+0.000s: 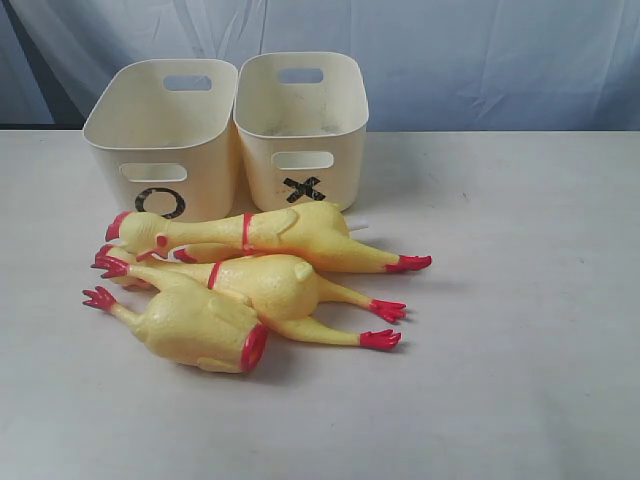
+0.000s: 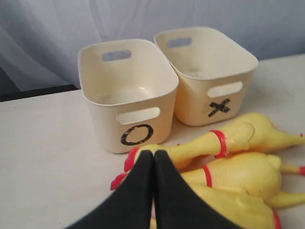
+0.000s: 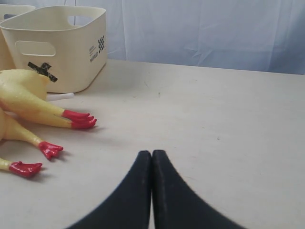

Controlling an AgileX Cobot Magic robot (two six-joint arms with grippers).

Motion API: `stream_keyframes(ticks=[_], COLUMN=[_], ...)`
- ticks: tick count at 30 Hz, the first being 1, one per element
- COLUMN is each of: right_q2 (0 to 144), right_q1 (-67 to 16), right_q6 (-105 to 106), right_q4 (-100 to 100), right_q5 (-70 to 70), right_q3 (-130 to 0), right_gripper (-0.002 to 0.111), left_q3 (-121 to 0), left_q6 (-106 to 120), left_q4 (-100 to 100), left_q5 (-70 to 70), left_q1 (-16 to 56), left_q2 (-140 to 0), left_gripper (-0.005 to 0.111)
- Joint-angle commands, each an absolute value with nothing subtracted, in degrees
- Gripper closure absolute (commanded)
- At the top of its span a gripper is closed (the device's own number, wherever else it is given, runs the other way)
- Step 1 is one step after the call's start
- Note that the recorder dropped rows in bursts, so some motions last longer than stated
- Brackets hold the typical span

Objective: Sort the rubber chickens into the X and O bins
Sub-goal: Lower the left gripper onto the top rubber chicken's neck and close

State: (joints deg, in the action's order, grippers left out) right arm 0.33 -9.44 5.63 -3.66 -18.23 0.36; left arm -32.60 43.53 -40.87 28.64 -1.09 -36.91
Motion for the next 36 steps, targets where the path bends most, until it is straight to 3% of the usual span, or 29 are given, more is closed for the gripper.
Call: stream_keyframes(ticks=[1,7,20,28,32,36], right_q2=[0.0,0.0,0.0,0.0,0.0,0.0], right_q1=[-9.4,-9.4,-9.4,-9.4,-9.4,-9.4], right_q6=[5.8,5.8,5.8,5.8,5.8,5.8], right_q4=[-3.5,-3.5,-3.5,-3.5,-3.5,-3.5], right_q5=[-17.5,-17.5,-17.5,-17.5,-17.5,-17.5], right_q3=[0.0,0.0,0.0,0.0,0.0,0.0], right_gripper=[0.108,0.108,0.108,0.108,0.108,0.108], left_q3=[-35.3,-37.1,-38.8,-38.8,-39.3,-41.5], left_q6=[59.7,85.3,119.8,121.9,121.9,121.9], left_q4=[-50.2,-67.5,-67.4,-67.2,-67.0,-66.6], left_q5=[32.6,36.4,32.0,23.2,19.2,19.1], left_q1=[-1.0,-0.6,7.3,9.9,11.5,13.3], left_q2=[-45.1,-59.9,-73.8,-79.1,-80.9,-83.4], left_gripper=[0.107,0.107,0.107,0.106,0.091,0.066])
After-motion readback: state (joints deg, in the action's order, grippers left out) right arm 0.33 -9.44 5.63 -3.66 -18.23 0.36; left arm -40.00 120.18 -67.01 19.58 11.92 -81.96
